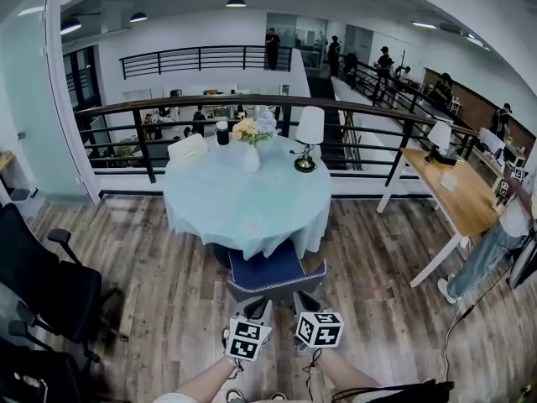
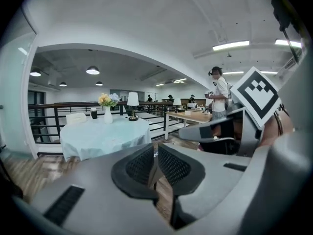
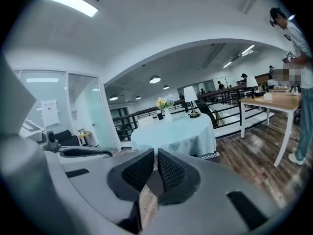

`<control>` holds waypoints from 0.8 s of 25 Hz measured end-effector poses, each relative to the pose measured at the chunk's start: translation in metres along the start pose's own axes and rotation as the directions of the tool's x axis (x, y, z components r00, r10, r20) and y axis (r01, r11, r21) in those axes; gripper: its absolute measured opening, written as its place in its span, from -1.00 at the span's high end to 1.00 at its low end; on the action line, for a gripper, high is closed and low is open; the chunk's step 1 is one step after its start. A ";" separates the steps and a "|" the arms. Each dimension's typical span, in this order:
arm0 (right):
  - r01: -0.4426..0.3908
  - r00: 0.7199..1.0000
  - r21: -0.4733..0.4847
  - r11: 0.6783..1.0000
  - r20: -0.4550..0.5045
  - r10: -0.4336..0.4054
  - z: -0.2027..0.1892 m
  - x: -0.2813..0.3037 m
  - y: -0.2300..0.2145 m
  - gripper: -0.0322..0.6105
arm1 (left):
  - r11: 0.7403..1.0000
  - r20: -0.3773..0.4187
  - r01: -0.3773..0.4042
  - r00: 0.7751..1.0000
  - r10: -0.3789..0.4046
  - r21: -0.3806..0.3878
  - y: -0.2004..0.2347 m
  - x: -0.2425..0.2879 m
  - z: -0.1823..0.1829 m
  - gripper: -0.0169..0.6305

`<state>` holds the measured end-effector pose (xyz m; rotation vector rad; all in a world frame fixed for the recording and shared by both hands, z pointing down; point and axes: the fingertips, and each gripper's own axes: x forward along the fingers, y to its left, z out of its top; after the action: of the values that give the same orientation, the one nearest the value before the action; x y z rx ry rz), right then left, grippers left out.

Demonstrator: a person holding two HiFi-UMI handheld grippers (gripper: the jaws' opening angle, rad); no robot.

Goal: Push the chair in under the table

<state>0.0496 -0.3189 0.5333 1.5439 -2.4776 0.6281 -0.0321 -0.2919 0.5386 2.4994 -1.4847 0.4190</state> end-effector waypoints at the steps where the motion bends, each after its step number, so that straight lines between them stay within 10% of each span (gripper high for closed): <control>1: 0.000 1.000 -0.011 1.000 0.001 0.000 -0.003 -0.005 0.004 0.79 | 1.000 0.003 -0.018 1.000 0.018 -0.019 0.001 -0.007 -0.001 0.87; 20: -0.002 1.000 -0.206 0.979 -0.027 -0.004 -0.024 -0.038 0.063 0.85 | 0.958 0.015 -0.225 0.973 0.231 -0.180 0.030 -0.072 -0.010 0.93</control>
<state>0.0090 -0.2530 0.5249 1.4487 -2.4332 0.3748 -0.0927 -0.2442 0.5240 2.2200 -1.7501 0.2650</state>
